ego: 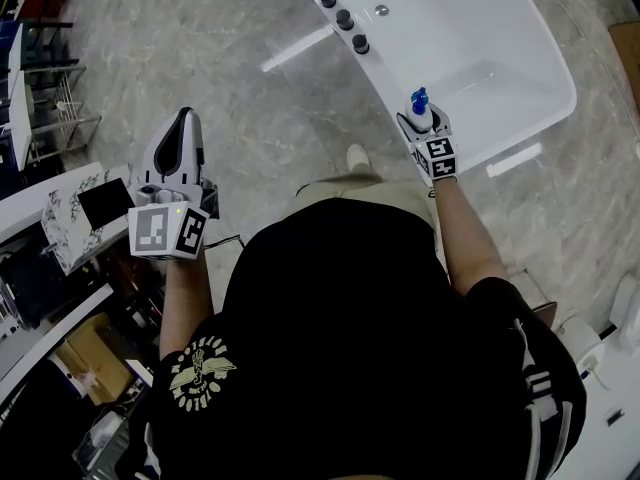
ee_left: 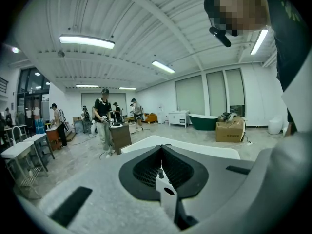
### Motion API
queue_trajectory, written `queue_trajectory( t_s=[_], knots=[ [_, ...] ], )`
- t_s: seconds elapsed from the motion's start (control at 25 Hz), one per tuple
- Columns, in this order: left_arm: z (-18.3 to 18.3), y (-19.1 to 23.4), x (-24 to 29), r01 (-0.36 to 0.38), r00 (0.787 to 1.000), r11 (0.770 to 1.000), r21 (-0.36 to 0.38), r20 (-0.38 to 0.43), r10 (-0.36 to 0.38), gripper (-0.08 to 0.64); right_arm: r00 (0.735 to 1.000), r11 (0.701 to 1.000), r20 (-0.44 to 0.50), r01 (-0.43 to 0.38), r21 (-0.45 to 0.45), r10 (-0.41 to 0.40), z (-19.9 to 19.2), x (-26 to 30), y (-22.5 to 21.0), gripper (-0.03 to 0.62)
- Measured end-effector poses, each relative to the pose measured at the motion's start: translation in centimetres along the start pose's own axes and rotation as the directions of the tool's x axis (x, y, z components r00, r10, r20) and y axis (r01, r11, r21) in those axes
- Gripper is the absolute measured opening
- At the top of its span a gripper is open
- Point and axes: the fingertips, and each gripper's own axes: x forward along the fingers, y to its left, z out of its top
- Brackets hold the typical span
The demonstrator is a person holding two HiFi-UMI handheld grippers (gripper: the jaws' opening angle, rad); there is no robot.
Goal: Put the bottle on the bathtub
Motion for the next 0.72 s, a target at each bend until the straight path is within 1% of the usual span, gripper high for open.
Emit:
queue_trajectory(
  t_s=[0.08,0.2,0.4,0.52,0.6,0.72],
  knots=[
    [-0.7,-0.2,-0.1,-0.001,1.000,1.000,0.011,-0.020,0.001,0.009,1.000,1.000,-0.011,-0.005,-0.015,0.005,-0.5,0.8,0.0,0.268],
    [-1.0,-1.2,-0.4,0.009,0.999,1.000,0.024,-0.037,-0.008,0.009,1.000,1.000,-0.007,-0.003,-0.007,0.003,-1.0,1.3,-0.4,0.268],
    [-0.5,-3.2,-0.6,0.055,0.998,0.993,0.106,-0.050,-0.050,0.009,1.000,1.000,0.012,0.013,0.011,-0.014,-1.7,2.3,-1.1,0.268],
    [-1.0,-3.9,-0.7,0.065,0.996,0.993,0.101,-0.066,-0.058,0.009,1.000,1.000,0.025,0.005,0.020,-0.006,-2.0,2.8,-0.7,0.268],
    [-0.8,-4.8,-0.8,0.077,0.995,0.992,0.101,-0.065,-0.071,0.009,1.000,1.000,0.028,0.006,0.024,-0.007,-2.5,3.0,-0.6,0.268],
    [0.5,-6.3,-0.9,0.115,0.993,0.984,0.139,-0.034,-0.111,0.009,1.000,1.000,0.025,0.015,0.025,-0.016,-3.6,3.0,-0.7,0.268]
  ],
)
